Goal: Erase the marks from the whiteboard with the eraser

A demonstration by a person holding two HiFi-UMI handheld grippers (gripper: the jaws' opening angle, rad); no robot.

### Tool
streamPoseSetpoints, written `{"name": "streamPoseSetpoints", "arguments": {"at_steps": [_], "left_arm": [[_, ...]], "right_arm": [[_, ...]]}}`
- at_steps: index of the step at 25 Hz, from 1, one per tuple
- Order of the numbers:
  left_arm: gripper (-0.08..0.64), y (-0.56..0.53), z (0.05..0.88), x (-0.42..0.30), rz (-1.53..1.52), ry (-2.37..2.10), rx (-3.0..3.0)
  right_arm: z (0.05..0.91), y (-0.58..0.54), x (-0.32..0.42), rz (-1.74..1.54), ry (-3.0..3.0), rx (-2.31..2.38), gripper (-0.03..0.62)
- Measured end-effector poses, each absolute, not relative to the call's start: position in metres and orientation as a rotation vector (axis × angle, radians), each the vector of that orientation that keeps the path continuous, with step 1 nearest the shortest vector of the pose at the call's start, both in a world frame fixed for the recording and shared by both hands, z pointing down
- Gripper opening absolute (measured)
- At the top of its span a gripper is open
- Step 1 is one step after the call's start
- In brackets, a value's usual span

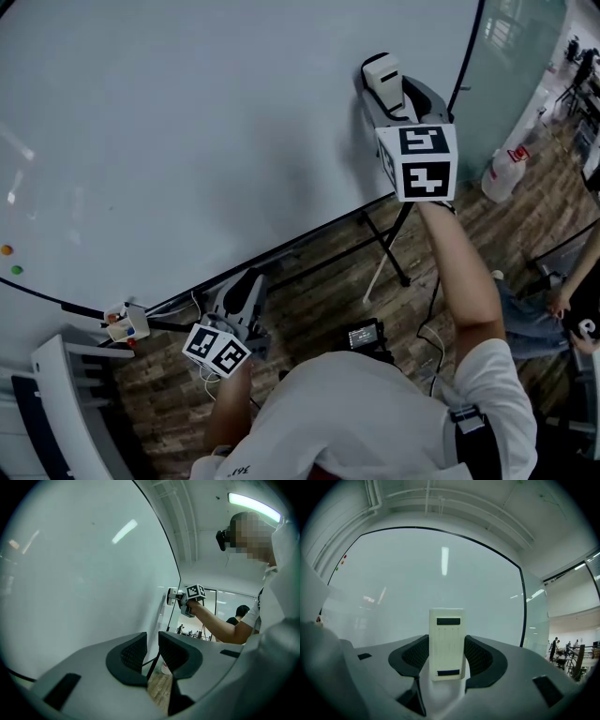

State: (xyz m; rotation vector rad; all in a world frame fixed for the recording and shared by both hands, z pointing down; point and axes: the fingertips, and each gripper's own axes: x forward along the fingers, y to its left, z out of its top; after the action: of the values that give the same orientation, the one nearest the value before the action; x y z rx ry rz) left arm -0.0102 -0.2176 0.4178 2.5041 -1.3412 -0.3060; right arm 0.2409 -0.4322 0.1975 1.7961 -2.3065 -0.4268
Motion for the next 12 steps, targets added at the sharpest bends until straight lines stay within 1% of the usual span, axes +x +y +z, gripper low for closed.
{"name": "streamPoseSetpoints", "arguments": {"at_steps": [12], "left_arm": [[0.082,-0.199,0.433,0.001,-0.296,-1.421,2.419]], "right_arm": [[0.215,-0.388,0.244,-0.438,-2.475,1.669,0.253]]}}
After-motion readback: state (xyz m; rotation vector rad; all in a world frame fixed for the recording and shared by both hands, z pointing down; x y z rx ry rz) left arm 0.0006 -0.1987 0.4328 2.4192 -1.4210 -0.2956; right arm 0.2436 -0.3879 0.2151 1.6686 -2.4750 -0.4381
